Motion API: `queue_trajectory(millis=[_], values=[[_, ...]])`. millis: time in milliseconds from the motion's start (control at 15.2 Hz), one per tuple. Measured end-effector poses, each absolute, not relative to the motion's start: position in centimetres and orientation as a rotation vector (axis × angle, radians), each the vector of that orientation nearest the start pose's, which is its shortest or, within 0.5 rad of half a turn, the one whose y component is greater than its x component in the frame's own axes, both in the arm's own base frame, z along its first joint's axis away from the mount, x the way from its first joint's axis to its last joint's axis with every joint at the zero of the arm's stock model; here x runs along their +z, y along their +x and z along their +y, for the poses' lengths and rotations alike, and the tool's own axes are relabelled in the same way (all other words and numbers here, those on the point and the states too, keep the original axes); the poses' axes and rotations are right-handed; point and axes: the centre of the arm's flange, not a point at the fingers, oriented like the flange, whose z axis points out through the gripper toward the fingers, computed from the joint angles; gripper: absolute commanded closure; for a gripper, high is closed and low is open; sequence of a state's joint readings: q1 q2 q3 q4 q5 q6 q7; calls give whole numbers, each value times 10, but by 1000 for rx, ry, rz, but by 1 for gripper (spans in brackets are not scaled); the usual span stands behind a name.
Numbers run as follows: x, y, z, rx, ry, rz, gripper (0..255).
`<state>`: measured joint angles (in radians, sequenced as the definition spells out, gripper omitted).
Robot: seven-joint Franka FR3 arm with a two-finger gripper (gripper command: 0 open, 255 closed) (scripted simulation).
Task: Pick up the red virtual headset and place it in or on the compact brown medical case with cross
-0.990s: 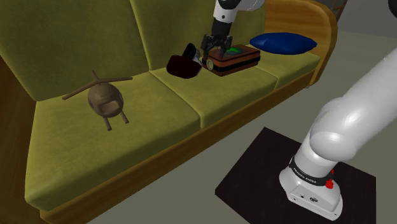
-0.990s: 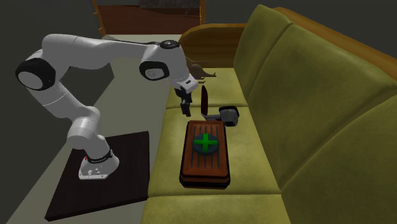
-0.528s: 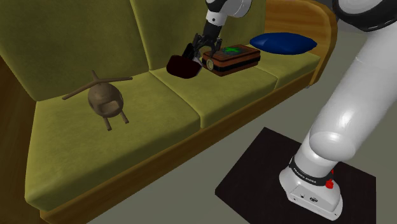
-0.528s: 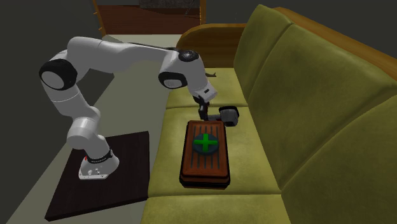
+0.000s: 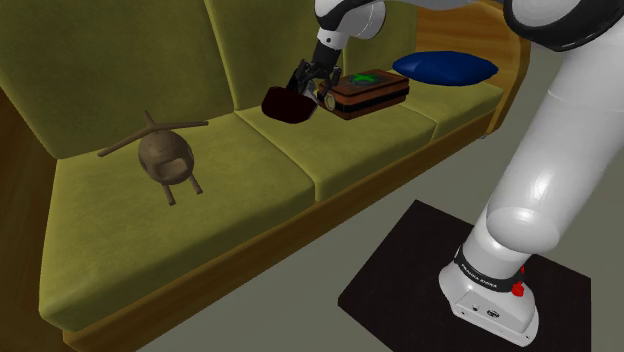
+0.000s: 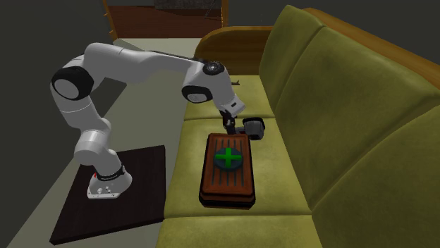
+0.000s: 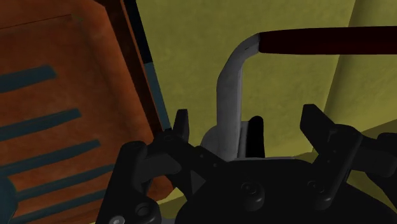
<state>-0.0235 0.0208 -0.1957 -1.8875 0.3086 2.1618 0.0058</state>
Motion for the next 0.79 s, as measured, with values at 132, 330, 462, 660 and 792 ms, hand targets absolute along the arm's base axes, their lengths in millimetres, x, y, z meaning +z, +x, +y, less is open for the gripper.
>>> queue_trajectory(millis=[132,330,462,660,792], values=[[517,580,-116,-416,-2820,517,0],[517,580,-117,-413,-2821,516,0],[516,581,-116,-412,-2820,515,255],[509,584,-120,-391,-2825,532,255],[508,584,-120,-388,-2825,536,255]])
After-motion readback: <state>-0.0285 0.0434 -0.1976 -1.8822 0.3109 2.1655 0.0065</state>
